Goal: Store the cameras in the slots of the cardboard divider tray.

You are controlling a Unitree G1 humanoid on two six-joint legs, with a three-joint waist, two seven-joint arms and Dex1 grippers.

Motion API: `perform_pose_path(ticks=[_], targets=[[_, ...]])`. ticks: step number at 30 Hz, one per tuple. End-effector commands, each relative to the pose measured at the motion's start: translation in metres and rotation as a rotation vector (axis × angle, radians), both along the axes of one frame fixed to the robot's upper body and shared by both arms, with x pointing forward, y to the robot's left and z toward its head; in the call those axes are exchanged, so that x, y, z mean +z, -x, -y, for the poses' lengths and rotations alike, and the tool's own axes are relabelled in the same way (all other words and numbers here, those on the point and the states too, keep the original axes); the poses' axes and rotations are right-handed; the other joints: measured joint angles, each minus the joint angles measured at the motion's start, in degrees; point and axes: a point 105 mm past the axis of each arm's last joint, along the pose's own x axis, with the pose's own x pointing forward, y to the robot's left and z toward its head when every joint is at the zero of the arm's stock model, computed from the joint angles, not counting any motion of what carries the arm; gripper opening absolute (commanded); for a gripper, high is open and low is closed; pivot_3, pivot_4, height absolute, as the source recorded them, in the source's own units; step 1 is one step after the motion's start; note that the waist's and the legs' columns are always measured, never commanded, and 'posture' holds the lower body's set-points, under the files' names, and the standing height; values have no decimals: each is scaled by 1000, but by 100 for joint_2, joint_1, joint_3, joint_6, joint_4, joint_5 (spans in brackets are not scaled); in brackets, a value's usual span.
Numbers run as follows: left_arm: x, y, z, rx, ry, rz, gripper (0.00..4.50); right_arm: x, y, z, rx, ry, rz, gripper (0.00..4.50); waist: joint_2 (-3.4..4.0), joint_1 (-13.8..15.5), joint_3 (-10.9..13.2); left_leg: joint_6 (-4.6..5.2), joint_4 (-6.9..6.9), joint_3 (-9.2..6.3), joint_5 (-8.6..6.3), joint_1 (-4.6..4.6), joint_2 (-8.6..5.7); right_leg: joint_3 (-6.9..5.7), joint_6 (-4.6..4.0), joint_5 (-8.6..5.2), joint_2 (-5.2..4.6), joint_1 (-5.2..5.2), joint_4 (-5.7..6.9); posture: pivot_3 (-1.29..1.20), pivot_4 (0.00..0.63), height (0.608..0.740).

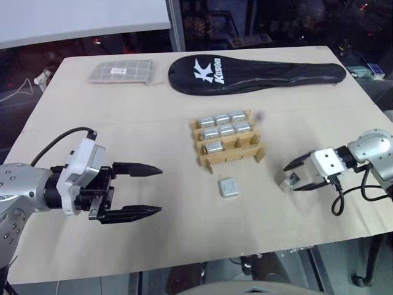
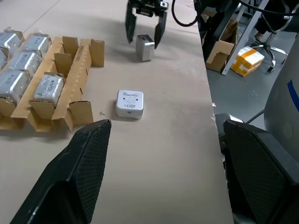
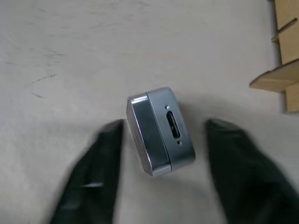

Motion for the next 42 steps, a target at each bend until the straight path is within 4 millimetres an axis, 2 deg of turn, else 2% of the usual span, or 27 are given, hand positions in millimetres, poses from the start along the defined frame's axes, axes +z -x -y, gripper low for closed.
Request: perform_pose_path(ticks=[1, 5, 12, 17, 26, 28, 32, 42], targets=[[6, 2, -3, -9, -3, 50, 3927, 10, 4, 4, 50, 22, 3, 750, 0, 1, 0, 0, 0, 0, 0, 0, 0, 0, 0, 0, 0, 0, 0, 0, 150, 740], [5, 2, -3, -17, -4, 56, 3927, 12, 4, 4, 47, 21, 0, 716, 0, 1, 0, 0, 0, 0, 0, 2, 0, 1, 0, 0, 0, 0, 0, 0, 150, 740], [5, -3, -8, -9, 11, 69, 3927, 43, -2, -16, -17, -114, 14, 716, 1, -1, 1, 0, 0, -2, 0, 1, 1, 2, -1, 1, 1, -1, 0, 0, 150, 740], [5, -9, -10, -10, 15, 75, 3927, 77, -13, -51, -78, -197, 56, 716, 4, -4, 2, 0, 1, -5, 0, 2, 1, 1, 0, 1, 2, -2, 2, 0, 150, 740], [10, -19, -13, 0, 44, 125, 3927, 105, -55, -107, -173, -218, 131, 716, 7, -1, 5, -1, 0, 3, 0, -8, -1, -8, -3, 2, 2, -6, 1, 0, 150, 740], [9, -21, -12, 7, 53, 131, 3927, 105, -64, -117, -181, -200, 144, 716, 7, -3, 4, -1, -1, 0, 1, -13, -1, -10, -3, 3, 2, -10, 0, 0, 150, 740], [7, -20, -12, 15, 61, 137, 3927, 95, -76, -126, -210, -88, 122, 716, 8, 0, 5, -2, -2, 0, 1, -14, -1, -13, -4, 3, 1, -11, 0, 0, 150, 740], [6, -14, -13, 48, 69, 142, 3927, 75, -76, -135, -129, 15, 89, 716, 9, -12, 6, -3, -2, -6, 1, -18, -2, -17, -4, 4, -2, -12, -1, 0, 150, 740]])
